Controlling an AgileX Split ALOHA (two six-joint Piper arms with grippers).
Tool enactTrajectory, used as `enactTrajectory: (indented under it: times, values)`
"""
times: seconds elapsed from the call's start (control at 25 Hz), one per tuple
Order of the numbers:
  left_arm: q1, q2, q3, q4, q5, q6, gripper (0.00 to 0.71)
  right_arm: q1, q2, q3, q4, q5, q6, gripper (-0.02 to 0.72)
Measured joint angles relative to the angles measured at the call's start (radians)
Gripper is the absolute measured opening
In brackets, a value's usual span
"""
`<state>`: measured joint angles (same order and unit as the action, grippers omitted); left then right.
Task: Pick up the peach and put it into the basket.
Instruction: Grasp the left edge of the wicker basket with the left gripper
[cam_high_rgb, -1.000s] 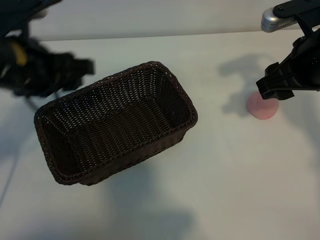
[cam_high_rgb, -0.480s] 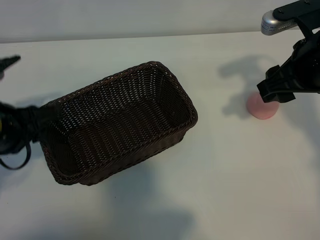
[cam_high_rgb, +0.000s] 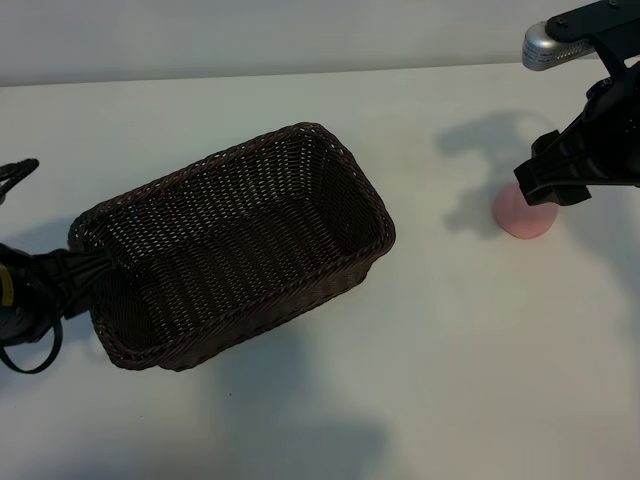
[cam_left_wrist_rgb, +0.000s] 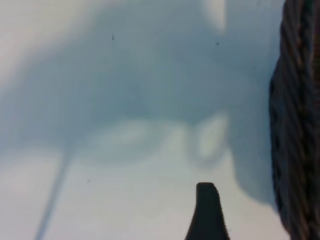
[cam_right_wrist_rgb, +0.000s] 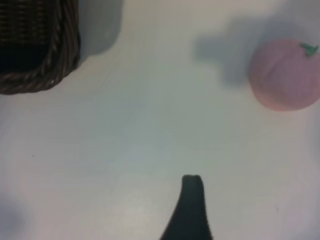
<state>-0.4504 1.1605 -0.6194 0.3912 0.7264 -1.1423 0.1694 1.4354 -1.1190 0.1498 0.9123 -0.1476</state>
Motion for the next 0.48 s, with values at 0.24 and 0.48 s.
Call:
enactTrajectory:
  times: [0.24, 0.48]
  values:
    - [0.012, 0.061, 0.0, 0.025, -0.03, -0.033, 0.542, 0.0, 0.0, 0.0, 0.0, 0.0, 0.0, 0.595]
    - [0.057, 0.129, 0.001, 0.013, -0.091, -0.01, 0.542, 0.0, 0.0, 0.0, 0.0, 0.0, 0.0, 0.595]
